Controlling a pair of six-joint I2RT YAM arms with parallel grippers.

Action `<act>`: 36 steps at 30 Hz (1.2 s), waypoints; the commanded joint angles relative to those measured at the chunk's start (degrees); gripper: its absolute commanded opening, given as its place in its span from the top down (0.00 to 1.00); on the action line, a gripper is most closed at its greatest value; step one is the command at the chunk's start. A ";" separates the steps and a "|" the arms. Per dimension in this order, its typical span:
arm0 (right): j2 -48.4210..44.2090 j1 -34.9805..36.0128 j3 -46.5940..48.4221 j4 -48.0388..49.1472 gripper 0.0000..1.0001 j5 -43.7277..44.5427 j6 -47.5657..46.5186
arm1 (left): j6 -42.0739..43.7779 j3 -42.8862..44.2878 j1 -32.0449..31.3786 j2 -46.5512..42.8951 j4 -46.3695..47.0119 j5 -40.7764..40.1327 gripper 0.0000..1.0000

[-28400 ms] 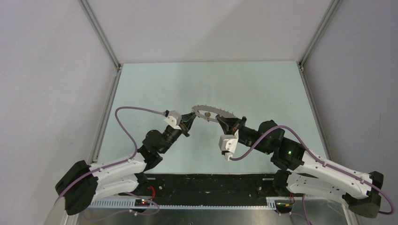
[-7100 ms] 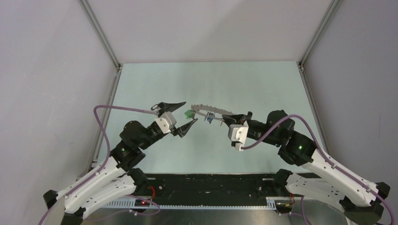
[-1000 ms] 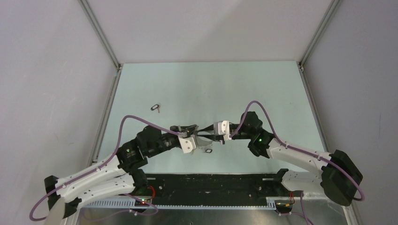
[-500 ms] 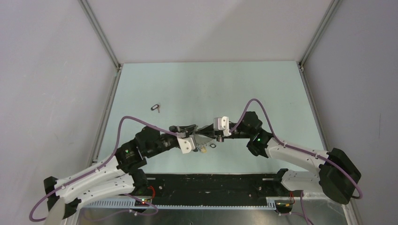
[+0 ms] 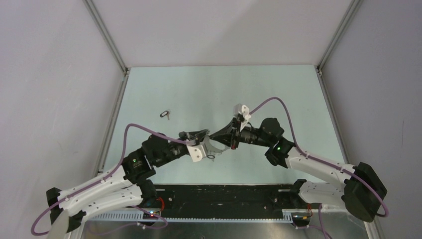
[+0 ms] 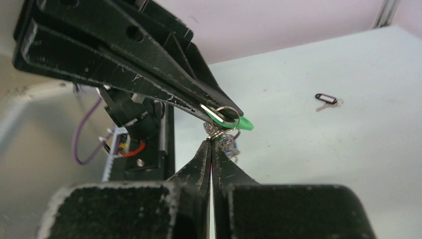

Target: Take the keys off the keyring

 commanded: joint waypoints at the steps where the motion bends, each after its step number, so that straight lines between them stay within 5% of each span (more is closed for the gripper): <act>1: -3.07 -2.07 2.69 2.72 1.00 3.67 10.75 | 0.91 -0.14 -0.33 -0.73 2.62 1.03 1.00; 4: -4.48 -2.18 2.64 0.09 0.89 2.99 9.45 | 0.83 -0.08 -0.34 -0.85 2.64 1.38 1.00; 11: -10.76 -2.20 2.62 -11.78 0.64 2.90 -9.71 | 0.42 -0.01 -0.33 -1.21 2.54 2.30 1.00; 16: -11.65 -2.32 2.70 -15.26 0.62 4.40 -24.53 | 2.67 -1.08 -0.38 -2.64 2.62 6.68 1.00; 22: -6.84 -2.71 2.94 -10.91 0.61 3.70 -27.70 | 9.08 -3.39 -0.43 -3.48 2.95 9.86 1.00; 29: -2.72 -2.72 3.82 -7.86 0.62 2.08 -27.66 | 15.33 -1.04 -0.48 -1.74 0.21 -1.66 1.00; 36: -4.52 -2.86 3.77 -10.58 0.62 3.45 -28.83 | 7.82 8.72 -0.52 5.32 -8.07 -20.80 1.00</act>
